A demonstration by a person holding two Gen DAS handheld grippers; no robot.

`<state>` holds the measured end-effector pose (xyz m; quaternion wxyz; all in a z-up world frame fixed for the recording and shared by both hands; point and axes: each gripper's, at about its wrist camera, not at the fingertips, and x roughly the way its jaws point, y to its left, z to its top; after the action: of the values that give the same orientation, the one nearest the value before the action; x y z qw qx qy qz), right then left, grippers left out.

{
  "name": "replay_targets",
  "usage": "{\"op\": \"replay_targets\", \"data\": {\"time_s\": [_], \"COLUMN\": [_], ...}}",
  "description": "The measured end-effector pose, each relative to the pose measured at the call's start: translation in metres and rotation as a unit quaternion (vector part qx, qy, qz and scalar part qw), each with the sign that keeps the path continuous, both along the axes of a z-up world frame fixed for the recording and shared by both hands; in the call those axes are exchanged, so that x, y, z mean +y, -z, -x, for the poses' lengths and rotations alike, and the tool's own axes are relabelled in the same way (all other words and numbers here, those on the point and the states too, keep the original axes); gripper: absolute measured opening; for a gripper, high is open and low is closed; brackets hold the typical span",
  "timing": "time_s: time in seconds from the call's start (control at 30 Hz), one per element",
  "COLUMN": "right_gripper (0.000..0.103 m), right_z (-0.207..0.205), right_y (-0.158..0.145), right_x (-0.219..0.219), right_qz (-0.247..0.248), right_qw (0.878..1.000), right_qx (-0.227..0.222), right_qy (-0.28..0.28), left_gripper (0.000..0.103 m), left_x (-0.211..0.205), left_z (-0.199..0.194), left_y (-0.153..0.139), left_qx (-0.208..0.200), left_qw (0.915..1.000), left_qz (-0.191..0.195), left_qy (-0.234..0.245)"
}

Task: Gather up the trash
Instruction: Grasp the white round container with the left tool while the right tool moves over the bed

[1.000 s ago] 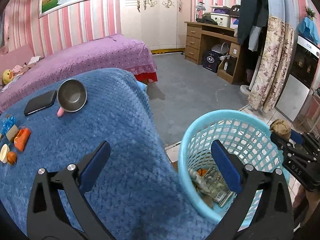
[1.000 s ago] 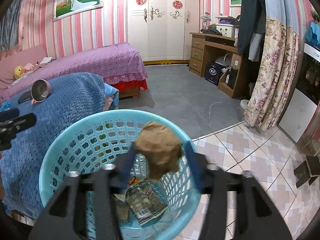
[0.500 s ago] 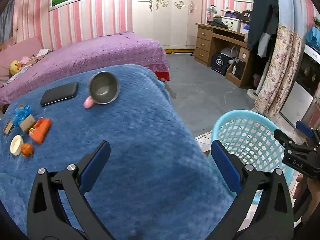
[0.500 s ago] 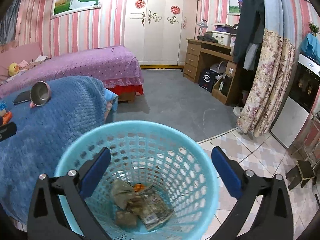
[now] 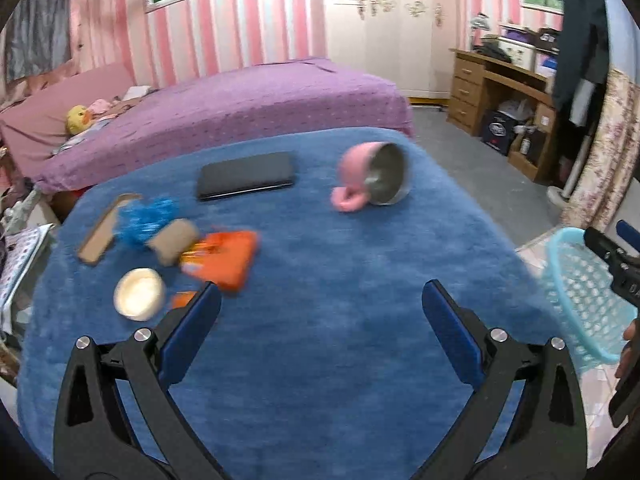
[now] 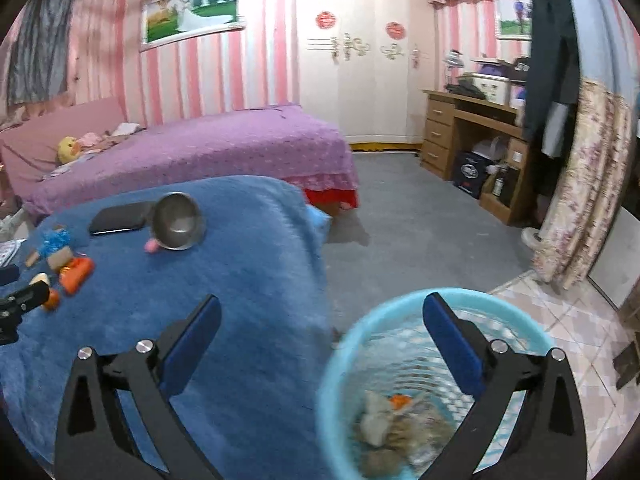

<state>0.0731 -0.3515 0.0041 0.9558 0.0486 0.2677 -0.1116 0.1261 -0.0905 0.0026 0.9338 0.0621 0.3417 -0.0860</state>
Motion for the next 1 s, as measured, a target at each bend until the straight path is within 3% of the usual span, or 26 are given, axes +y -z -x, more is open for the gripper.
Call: {"op": "replay_targets", "data": {"time_s": [0.4, 0.57, 0.8, 1.0], "right_gripper": [0.098, 0.098, 0.098, 0.098], "right_z": [-0.065, -0.082, -0.094, -0.103], "right_y": [0.006, 0.028, 0.04, 0.048], "right_x": [0.103, 0.13, 0.14, 0.146], "right_qz": [0.0, 0.016, 0.008, 0.025], "right_qw": [0.998, 0.997, 0.996, 0.995], "right_qx": [0.01, 0.025, 0.046, 0.062], "right_qy": [-0.059, -0.076, -0.08, -0.076], "left_gripper": [0.097, 0.097, 0.097, 0.097], "left_x": [0.126, 0.15, 0.16, 0.172], "left_z": [-0.037, -0.045, -0.071, -0.092], "left_y": [0.015, 0.036, 0.079, 0.084], "left_qx": [0.017, 0.027, 0.076, 0.087], "left_qw": [0.995, 0.9938, 0.9915, 0.9886], "left_qz": [0.038, 0.029, -0.01, 0.026], "left_qy": [-0.091, -0.104, -0.105, -0.12]}}
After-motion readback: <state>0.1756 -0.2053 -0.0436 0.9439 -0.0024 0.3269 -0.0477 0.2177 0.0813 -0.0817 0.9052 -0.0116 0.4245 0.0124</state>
